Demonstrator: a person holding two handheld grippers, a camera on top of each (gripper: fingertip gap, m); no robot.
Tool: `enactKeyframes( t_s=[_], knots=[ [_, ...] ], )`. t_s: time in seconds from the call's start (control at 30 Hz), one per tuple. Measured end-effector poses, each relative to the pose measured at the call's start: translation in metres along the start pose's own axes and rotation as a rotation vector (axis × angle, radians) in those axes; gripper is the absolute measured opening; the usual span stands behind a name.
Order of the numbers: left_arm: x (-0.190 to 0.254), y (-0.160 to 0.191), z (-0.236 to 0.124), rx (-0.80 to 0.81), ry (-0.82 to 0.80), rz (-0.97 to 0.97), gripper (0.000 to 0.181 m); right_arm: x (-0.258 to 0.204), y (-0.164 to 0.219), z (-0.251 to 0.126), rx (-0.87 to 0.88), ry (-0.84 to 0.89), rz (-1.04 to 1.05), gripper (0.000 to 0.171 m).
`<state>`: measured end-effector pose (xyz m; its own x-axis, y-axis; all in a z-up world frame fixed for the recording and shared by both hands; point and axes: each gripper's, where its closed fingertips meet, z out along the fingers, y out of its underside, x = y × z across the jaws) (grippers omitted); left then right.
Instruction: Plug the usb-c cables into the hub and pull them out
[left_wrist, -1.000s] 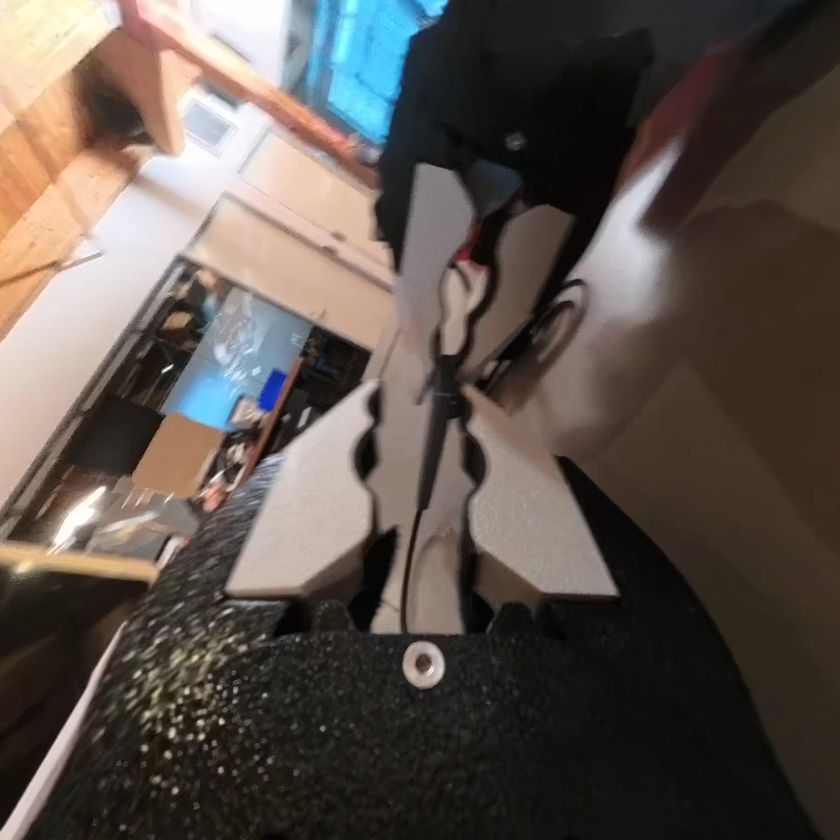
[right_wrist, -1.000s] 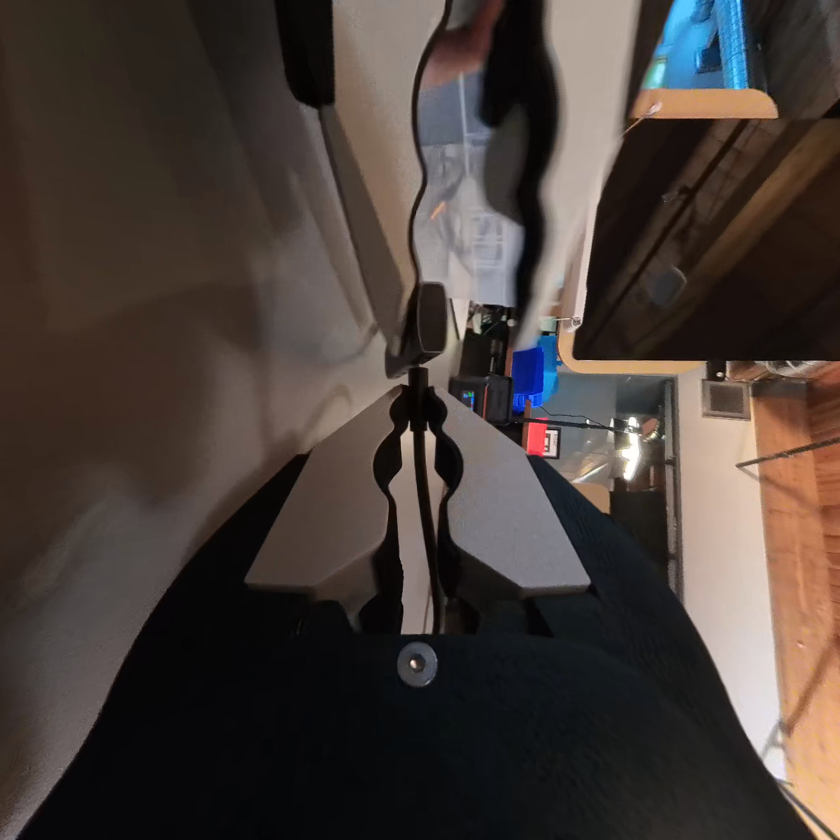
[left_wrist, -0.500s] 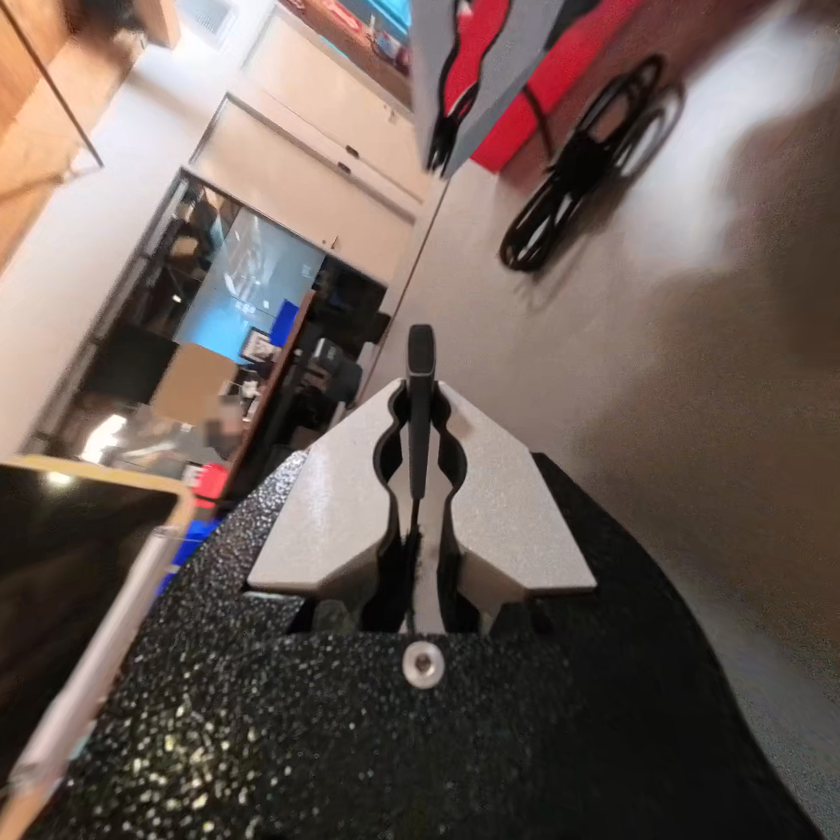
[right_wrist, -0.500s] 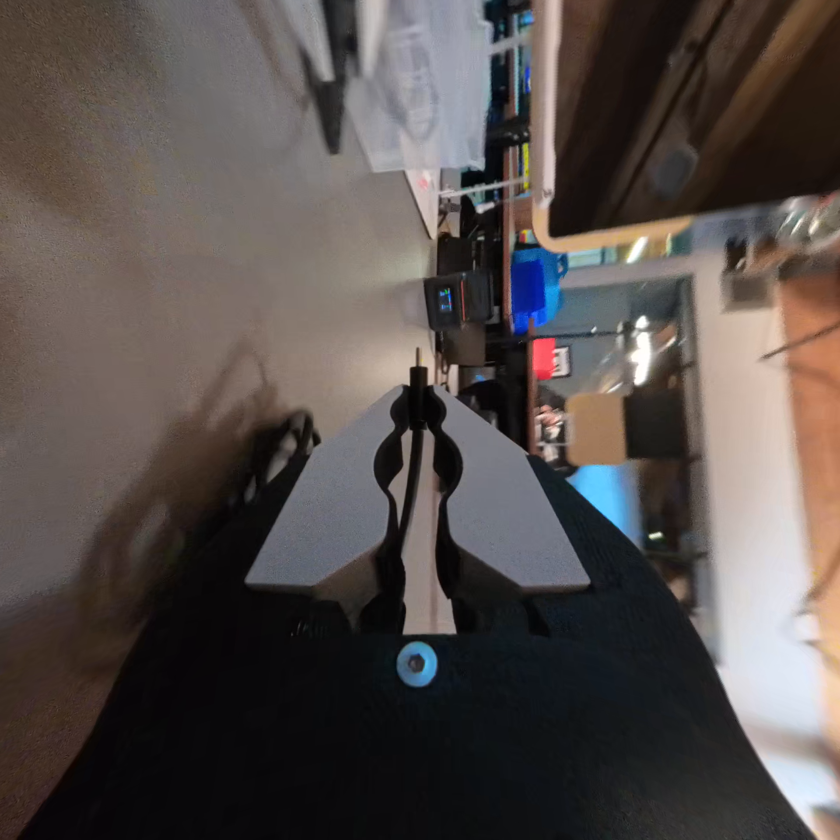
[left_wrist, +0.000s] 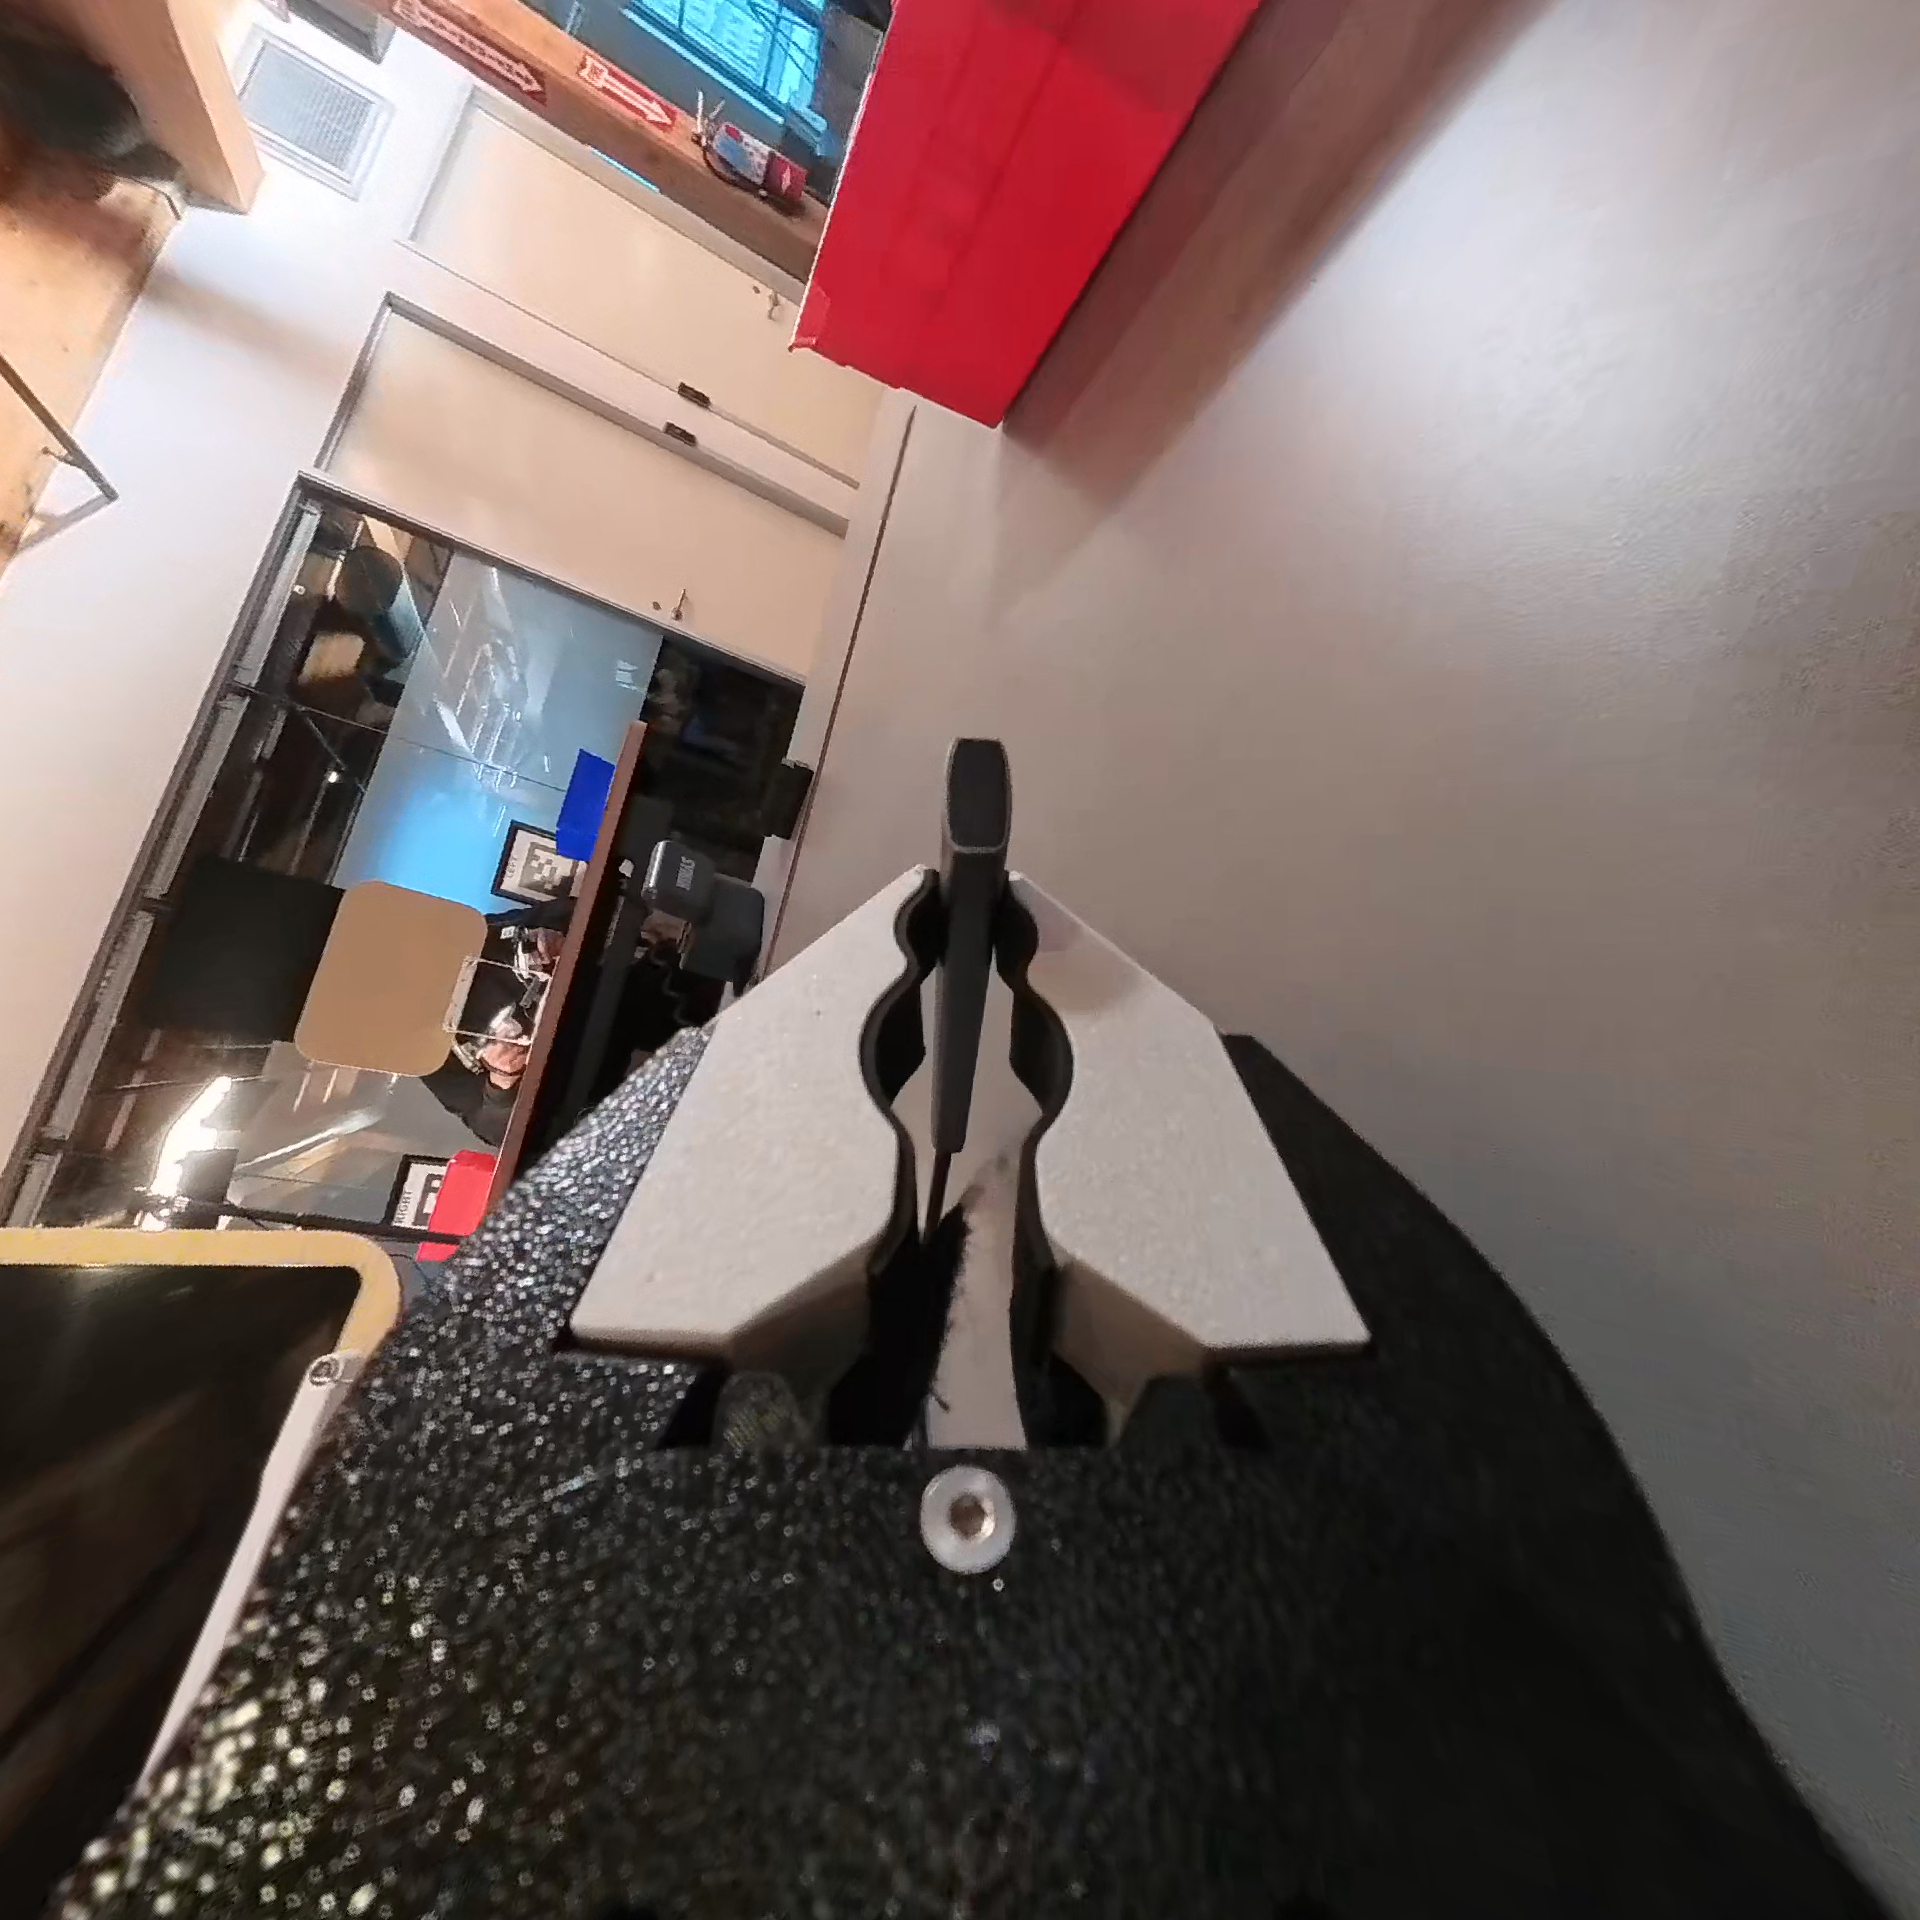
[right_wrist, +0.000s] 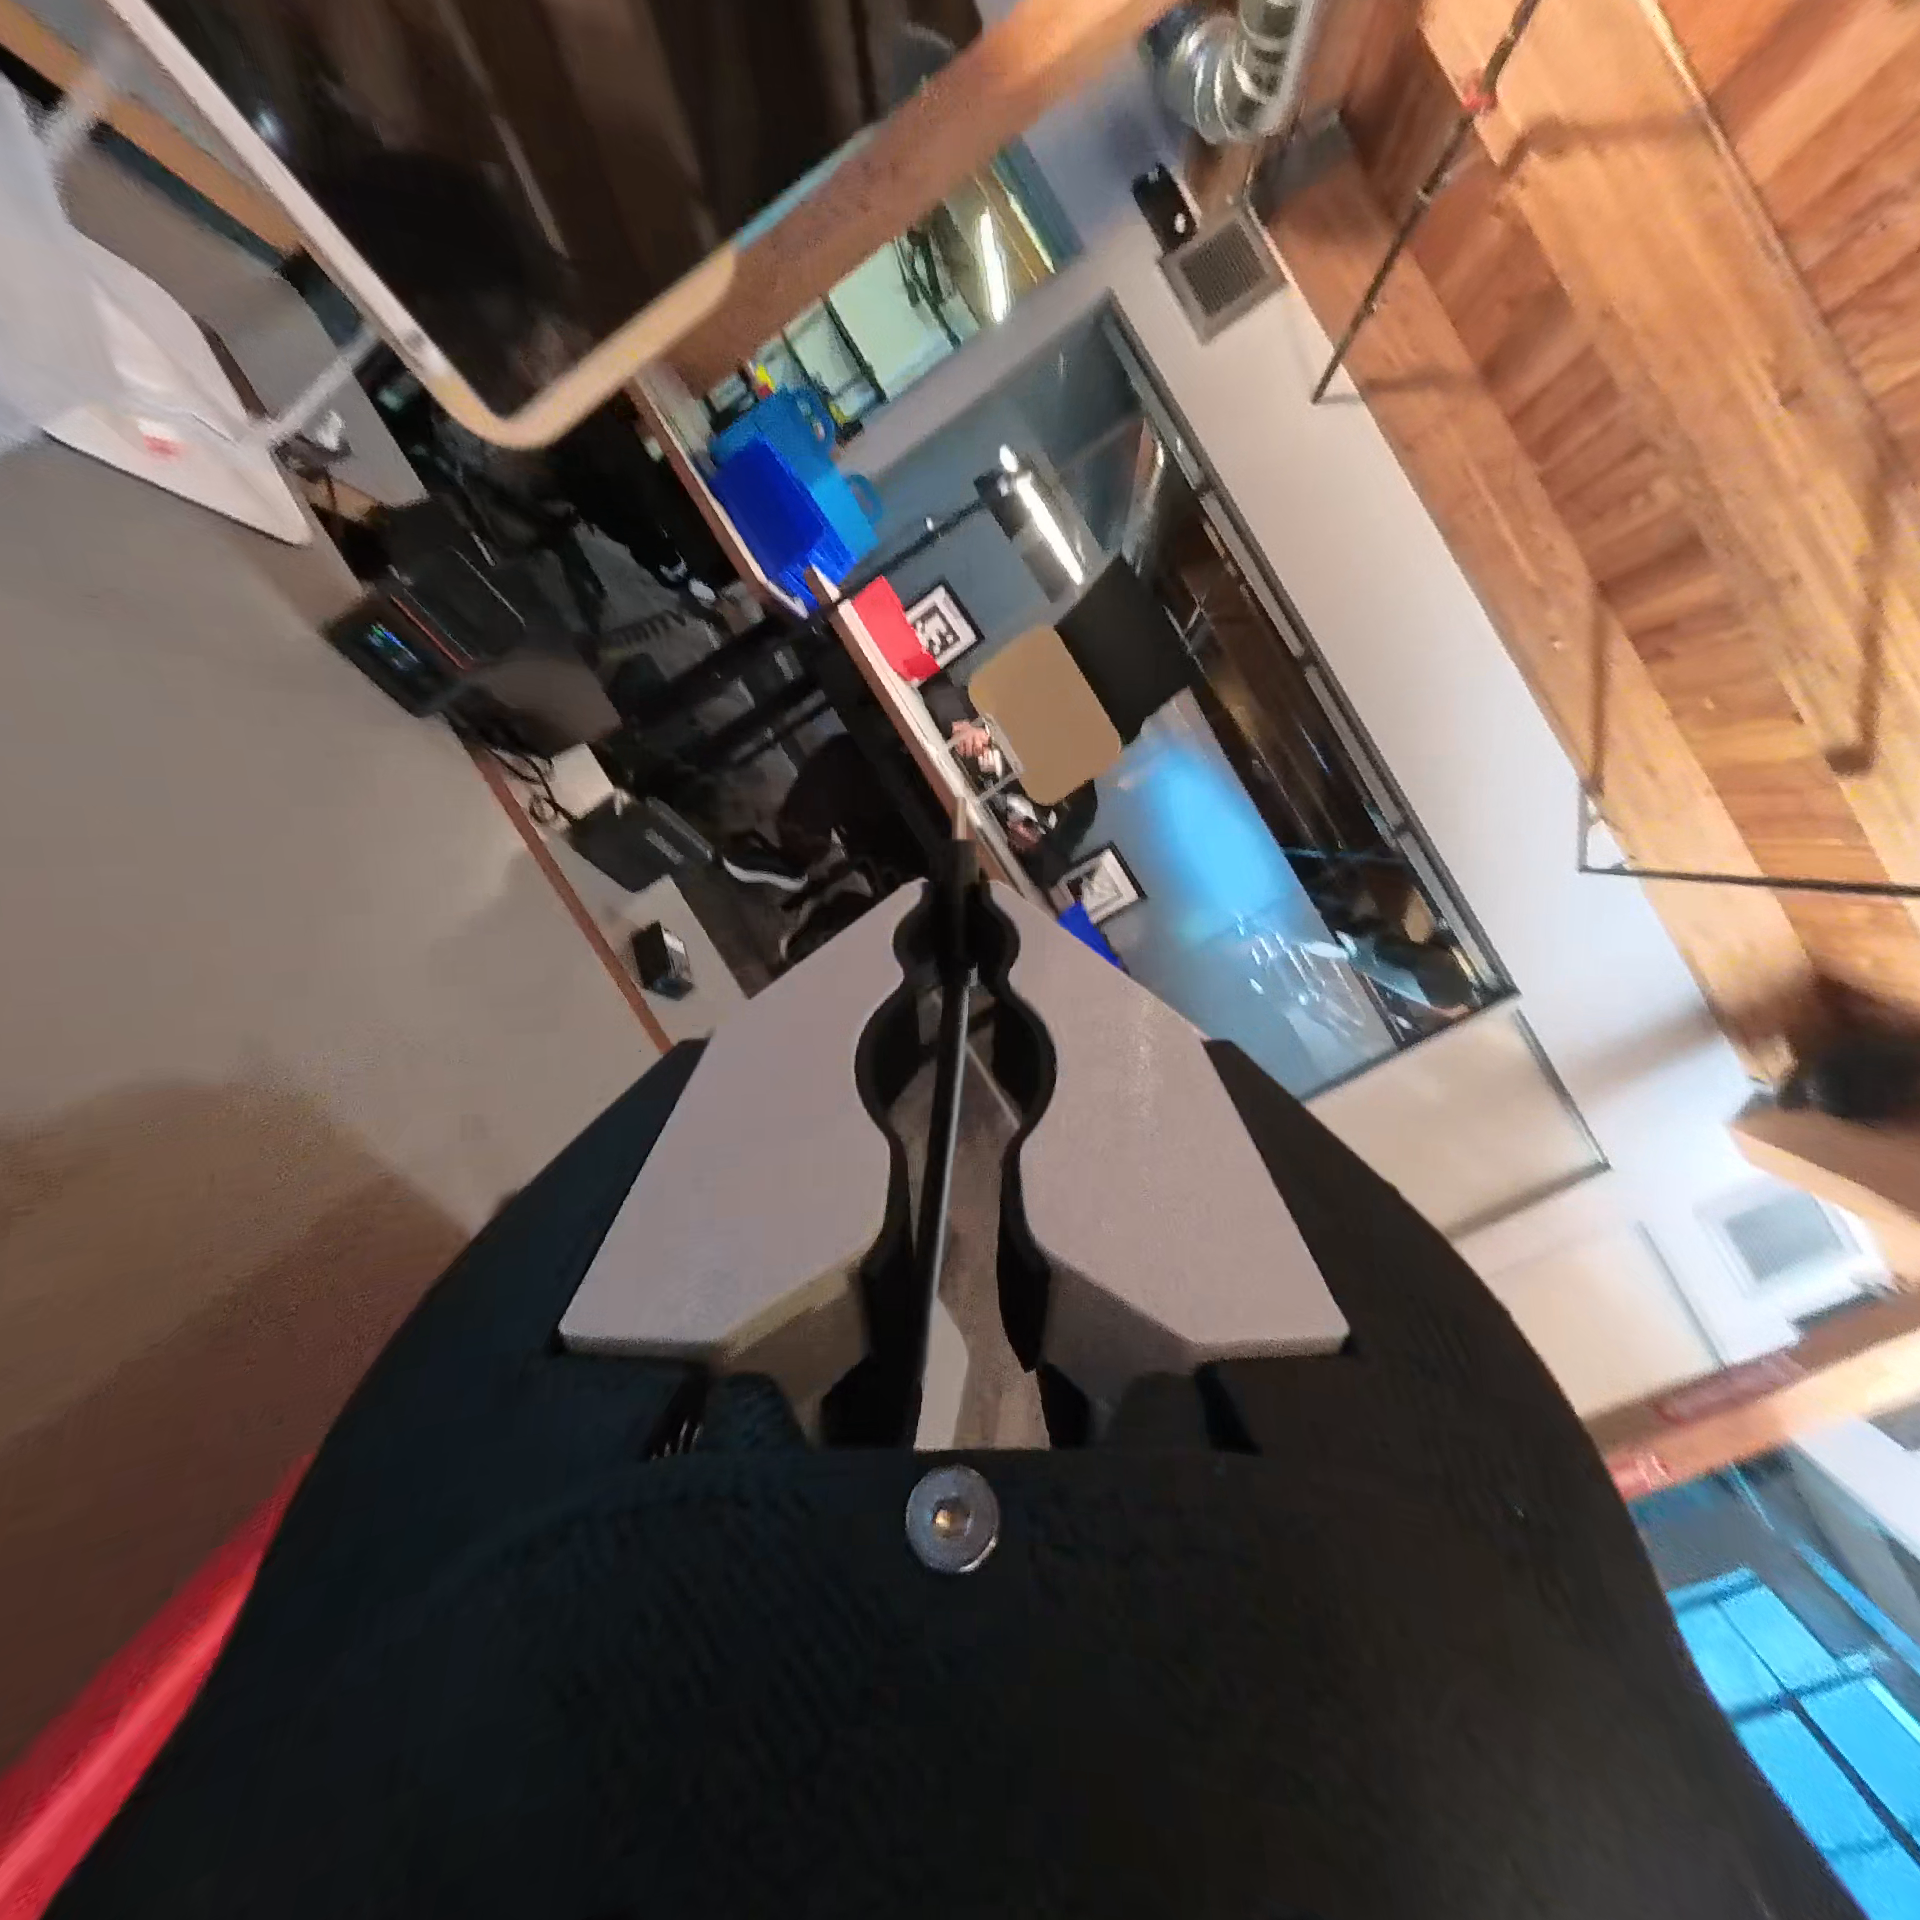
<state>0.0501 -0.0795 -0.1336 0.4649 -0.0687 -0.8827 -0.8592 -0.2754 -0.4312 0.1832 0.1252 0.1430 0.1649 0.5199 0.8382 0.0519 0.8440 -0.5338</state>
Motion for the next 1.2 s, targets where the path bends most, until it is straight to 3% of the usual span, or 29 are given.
enactKeyframes(
  t_s=[0.17,0.3,0.4,0.47,0.53,0.63,0.73,0.9,0.97,1.03,1.07,1.1,1.17,1.2],
  knots=[
    [-0.009,-0.003,-0.001,0.028,-0.028,-0.002,0.007,-0.006,0.088,0.000,-0.225,-0.033,0.020,0.005],
    [-0.010,-0.001,0.001,0.038,-0.031,0.007,0.008,-0.059,0.169,-0.003,-0.459,-0.175,0.033,0.010],
    [-0.006,-0.002,0.001,0.053,-0.019,0.019,0.008,-0.078,0.188,-0.011,-0.594,-0.227,0.077,0.058],
    [-0.004,-0.003,0.002,0.062,-0.011,0.034,0.008,-0.068,0.170,-0.016,-0.658,-0.154,-0.034,0.069],
    [-0.002,-0.005,0.001,0.081,-0.004,0.038,0.008,-0.083,0.118,-0.005,-0.526,-0.152,-0.140,0.068],
    [0.009,-0.017,-0.013,0.184,0.063,0.014,0.008,-0.177,0.029,0.019,-0.162,-0.422,-0.124,0.063],
    [0.015,-0.035,-0.031,0.308,0.115,-0.059,0.008,-0.285,-0.025,0.021,0.146,-0.732,-0.080,0.068],
    [0.022,-0.051,-0.041,0.393,0.159,-0.041,0.008,-0.378,-0.046,0.036,0.374,-0.813,-0.135,0.070],
    [0.022,-0.059,-0.044,0.421,0.150,-0.036,0.007,-0.391,-0.057,0.039,0.448,-0.789,-0.149,0.059],
    [0.028,-0.066,-0.046,0.448,0.162,-0.007,0.007,-0.391,-0.065,0.039,0.506,-0.739,-0.193,0.020],
    [0.026,-0.067,-0.046,0.452,0.133,0.005,0.009,-0.389,-0.064,0.041,0.496,-0.717,-0.216,0.009],
    [0.021,-0.067,-0.046,0.453,0.097,0.011,0.013,-0.384,-0.062,0.044,0.467,-0.698,-0.229,0.009],
    [0.008,-0.067,-0.046,0.450,0.027,-0.011,0.038,-0.365,-0.054,0.050,0.401,-0.661,-0.226,0.008],
    [0.004,-0.065,-0.046,0.444,0.015,-0.031,0.040,-0.346,-0.051,0.054,0.369,-0.613,-0.224,0.008]
  ],
)
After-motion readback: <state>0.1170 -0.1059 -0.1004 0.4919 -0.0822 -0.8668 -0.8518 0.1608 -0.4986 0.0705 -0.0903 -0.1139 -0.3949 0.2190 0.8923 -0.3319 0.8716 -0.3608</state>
